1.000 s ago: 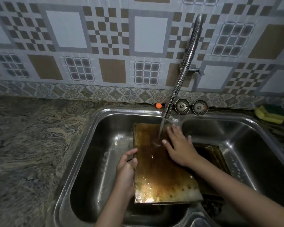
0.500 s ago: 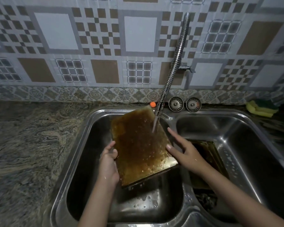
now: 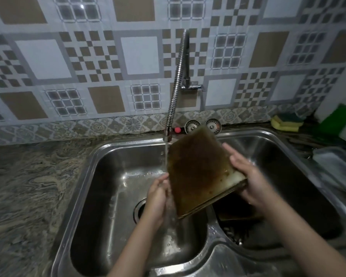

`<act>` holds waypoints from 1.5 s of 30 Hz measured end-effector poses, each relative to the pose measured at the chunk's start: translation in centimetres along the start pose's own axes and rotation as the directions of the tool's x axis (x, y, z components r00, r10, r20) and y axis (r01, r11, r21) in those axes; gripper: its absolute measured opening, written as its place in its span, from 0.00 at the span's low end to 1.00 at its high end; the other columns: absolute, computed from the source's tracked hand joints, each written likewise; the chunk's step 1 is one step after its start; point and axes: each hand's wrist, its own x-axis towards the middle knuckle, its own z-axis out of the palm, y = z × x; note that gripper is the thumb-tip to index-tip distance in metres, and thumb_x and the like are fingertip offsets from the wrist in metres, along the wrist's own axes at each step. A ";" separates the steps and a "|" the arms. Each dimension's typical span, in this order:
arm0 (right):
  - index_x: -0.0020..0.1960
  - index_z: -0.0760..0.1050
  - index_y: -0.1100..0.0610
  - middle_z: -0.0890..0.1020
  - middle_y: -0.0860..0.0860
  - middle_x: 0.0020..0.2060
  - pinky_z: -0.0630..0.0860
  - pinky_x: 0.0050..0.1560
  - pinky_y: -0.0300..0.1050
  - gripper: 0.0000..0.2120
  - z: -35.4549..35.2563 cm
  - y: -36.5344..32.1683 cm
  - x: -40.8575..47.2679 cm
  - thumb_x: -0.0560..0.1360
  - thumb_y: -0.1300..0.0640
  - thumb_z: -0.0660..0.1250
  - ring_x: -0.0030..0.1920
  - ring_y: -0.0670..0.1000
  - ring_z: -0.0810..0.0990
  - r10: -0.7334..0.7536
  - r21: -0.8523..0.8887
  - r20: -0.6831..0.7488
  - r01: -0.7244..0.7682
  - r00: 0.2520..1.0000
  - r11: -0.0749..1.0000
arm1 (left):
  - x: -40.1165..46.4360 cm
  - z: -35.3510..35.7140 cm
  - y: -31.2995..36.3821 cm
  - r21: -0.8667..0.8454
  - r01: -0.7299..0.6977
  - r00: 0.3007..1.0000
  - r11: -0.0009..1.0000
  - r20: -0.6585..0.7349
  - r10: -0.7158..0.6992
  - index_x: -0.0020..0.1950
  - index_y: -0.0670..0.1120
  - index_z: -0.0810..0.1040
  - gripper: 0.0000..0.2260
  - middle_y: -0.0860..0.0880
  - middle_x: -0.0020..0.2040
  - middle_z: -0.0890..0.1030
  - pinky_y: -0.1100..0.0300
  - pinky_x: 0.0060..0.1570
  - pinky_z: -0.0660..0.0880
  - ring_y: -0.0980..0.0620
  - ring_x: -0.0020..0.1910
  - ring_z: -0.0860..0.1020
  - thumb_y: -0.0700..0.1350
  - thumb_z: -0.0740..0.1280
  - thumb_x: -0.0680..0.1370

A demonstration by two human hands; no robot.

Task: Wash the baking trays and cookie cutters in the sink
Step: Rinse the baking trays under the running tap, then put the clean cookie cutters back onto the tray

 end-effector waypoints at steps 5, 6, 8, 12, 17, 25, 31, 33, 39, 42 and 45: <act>0.72 0.66 0.47 0.75 0.48 0.66 0.73 0.64 0.45 0.37 -5.1 -6.0 -1.5 0.65 0.46 0.75 0.65 0.48 0.75 -0.186 -0.409 -0.014 0.164 0.982 0.898 | 0.1 3.1 -2.1 0.247 -0.024 0.996 0.969 0.093 0.001 0.61 0.48 0.76 0.10 0.51 0.55 0.79 0.63 0.47 0.69 0.57 0.50 0.76 0.42 0.61 0.80; 0.73 0.64 0.48 0.70 0.48 0.70 0.66 0.70 0.48 0.33 -5.9 -6.4 -1.3 0.70 0.50 0.71 0.69 0.47 0.70 -0.202 -0.510 -0.011 0.168 0.979 0.843 | 0.0 3.8 -2.5 0.273 -0.040 0.994 0.961 0.110 0.010 0.61 0.47 0.75 0.11 0.50 0.56 0.78 0.63 0.50 0.69 0.58 0.51 0.76 0.42 0.61 0.80; 0.74 0.60 0.47 0.63 0.46 0.73 0.58 0.74 0.48 0.29 -7.6 -6.3 -0.6 0.76 0.57 0.65 0.73 0.45 0.61 -0.210 -0.687 0.007 0.158 0.978 0.710 | 0.1 5.1 -3.3 0.324 -0.072 0.990 0.943 0.140 0.028 0.62 0.44 0.75 0.11 0.48 0.57 0.78 0.64 0.51 0.70 0.57 0.52 0.76 0.40 0.62 0.79; 0.75 0.56 0.44 0.63 0.47 0.74 0.57 0.70 0.40 0.30 -9.4 -3.8 1.2 0.77 0.52 0.64 0.72 0.45 0.61 -0.027 -0.911 0.018 0.027 0.999 0.411 | 1.5 6.5 -5.2 0.403 -0.097 0.984 0.910 0.177 0.026 0.65 0.46 0.73 0.15 0.47 0.59 0.77 0.67 0.49 0.74 0.54 0.53 0.76 0.38 0.65 0.78; 0.78 0.49 0.49 0.69 0.55 0.71 0.67 0.68 0.48 0.31 -10.0 2.1 2.8 0.79 0.45 0.58 0.70 0.56 0.68 0.147 -1.000 0.019 0.022 0.989 -0.017 | 3.6 6.9 -6.3 0.424 -0.066 0.985 0.903 0.170 -0.007 0.68 0.46 0.71 0.21 0.47 0.63 0.74 0.74 0.36 0.74 0.59 0.49 0.75 0.33 0.64 0.77; 0.78 0.47 0.47 0.49 0.44 0.77 0.44 0.74 0.58 0.33 -10.1 11.3 5.7 0.79 0.47 0.60 0.77 0.51 0.45 0.320 -0.981 0.073 0.010 0.945 0.194 | 5.5 5.7 -7.8 0.435 -0.079 0.987 0.897 0.164 0.008 0.61 0.54 0.76 0.21 0.52 0.64 0.73 0.72 0.45 0.67 0.57 0.64 0.67 0.34 0.68 0.74; 0.76 0.52 0.44 0.50 0.44 0.77 0.39 0.73 0.59 0.31 -10.7 14.7 6.8 0.78 0.53 0.62 0.77 0.50 0.43 0.387 -0.916 0.047 -0.114 0.921 0.384 | 5.5 5.2 -7.9 0.471 -0.107 0.983 0.875 0.184 0.020 0.64 0.56 0.74 0.21 0.52 0.68 0.72 0.70 0.50 0.67 0.56 0.66 0.66 0.38 0.69 0.75; 0.76 0.55 0.47 0.56 0.47 0.76 0.45 0.75 0.53 0.30 -10.9 14.5 7.1 0.78 0.55 0.64 0.77 0.50 0.48 0.369 -0.866 0.030 -0.160 0.929 0.473 | 4.8 5.4 -7.6 0.504 -0.130 0.981 0.854 0.189 0.039 0.65 0.57 0.73 0.20 0.53 0.69 0.71 0.67 0.55 0.66 0.55 0.68 0.66 0.40 0.68 0.76; 0.70 0.69 0.52 0.75 0.50 0.66 0.67 0.67 0.41 0.22 -9.6 10.0 8.9 0.77 0.61 0.66 0.66 0.47 0.71 0.057 -0.689 0.008 -0.036 0.998 0.724 | 1.5 7.5 -3.9 0.627 -0.352 0.930 0.695 0.153 0.333 0.61 0.58 0.74 0.15 0.56 0.64 0.74 0.61 0.60 0.67 0.61 0.62 0.69 0.45 0.67 0.77; 0.65 0.73 0.55 0.80 0.53 0.58 0.73 0.59 0.35 0.18 -6.7 6.3 10.8 0.76 0.64 0.66 0.58 0.44 0.77 -0.107 -0.612 0.087 0.138 0.990 0.779 | -0.2 8.9 0.5 0.636 -0.574 0.720 0.515 0.092 0.688 0.53 0.59 0.77 0.08 0.58 0.53 0.77 0.62 0.58 0.70 0.60 0.55 0.73 0.49 0.66 0.75; 0.61 0.75 0.53 0.81 0.55 0.53 0.74 0.51 0.31 0.16 -3.2 2.5 13.3 0.75 0.65 0.66 0.52 0.46 0.80 -0.256 -0.561 0.172 0.308 0.951 0.768 | -2.2 9.9 5.1 0.700 -0.645 0.430 0.307 0.001 0.903 0.50 0.56 0.78 0.08 0.51 0.53 0.74 0.74 0.57 0.60 0.53 0.54 0.71 0.50 0.64 0.72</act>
